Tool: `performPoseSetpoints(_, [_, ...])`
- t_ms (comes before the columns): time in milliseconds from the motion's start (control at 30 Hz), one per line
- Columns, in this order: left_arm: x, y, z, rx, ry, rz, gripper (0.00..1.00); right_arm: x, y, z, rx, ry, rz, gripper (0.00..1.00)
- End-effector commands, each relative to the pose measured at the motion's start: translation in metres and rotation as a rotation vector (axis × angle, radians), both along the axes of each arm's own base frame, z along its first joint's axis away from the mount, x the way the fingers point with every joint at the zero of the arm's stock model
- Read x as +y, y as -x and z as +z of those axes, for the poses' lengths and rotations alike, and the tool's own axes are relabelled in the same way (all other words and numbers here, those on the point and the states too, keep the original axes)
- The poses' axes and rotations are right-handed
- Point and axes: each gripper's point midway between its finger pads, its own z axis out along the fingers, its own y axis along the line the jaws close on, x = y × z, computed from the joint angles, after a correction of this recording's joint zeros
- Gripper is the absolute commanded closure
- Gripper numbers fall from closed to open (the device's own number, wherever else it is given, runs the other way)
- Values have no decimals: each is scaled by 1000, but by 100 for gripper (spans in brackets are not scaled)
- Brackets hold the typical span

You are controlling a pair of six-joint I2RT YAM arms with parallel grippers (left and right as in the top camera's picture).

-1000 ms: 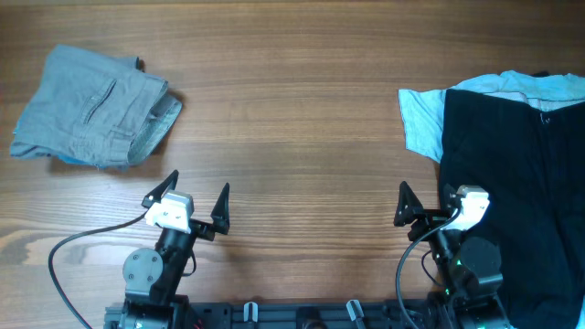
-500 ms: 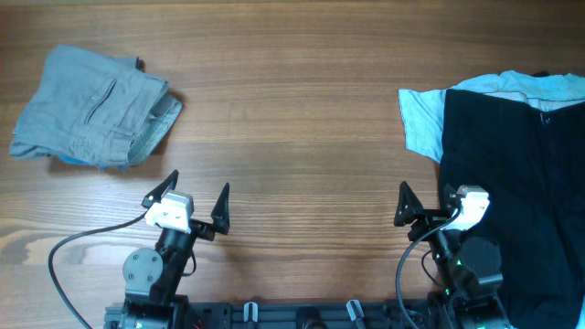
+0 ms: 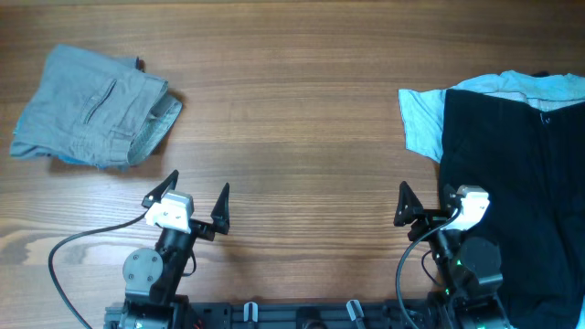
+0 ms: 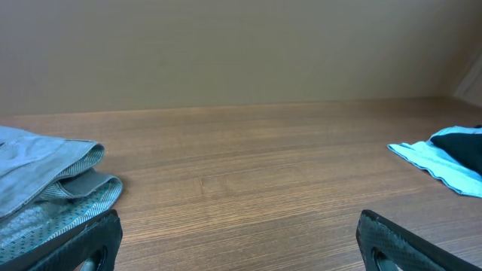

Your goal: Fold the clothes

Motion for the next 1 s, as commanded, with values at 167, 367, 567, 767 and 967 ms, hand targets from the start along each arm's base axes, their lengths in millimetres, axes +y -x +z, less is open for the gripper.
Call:
performPoseSetpoints(167, [0,0,-4,9,3,-4,0,0,0,1,-4,-10,1,0])
performPoseSetpoints(367, [0,0,-4,9,3,-4,0,0,0,1,-4,-10,1,0])
performPoseSetpoints(567, [0,0,-4,9,3,-4,0,0,0,2,-4,-10,1,0])
performPoseSetpoints(767, [0,-1,-3,4,3,-4,0,0,-1,5,-20,-18,0,0])
performPoseSetpoints(967, [-10,3,-2,1,8,-66,0,2,0,3,33,-325,-79,0])
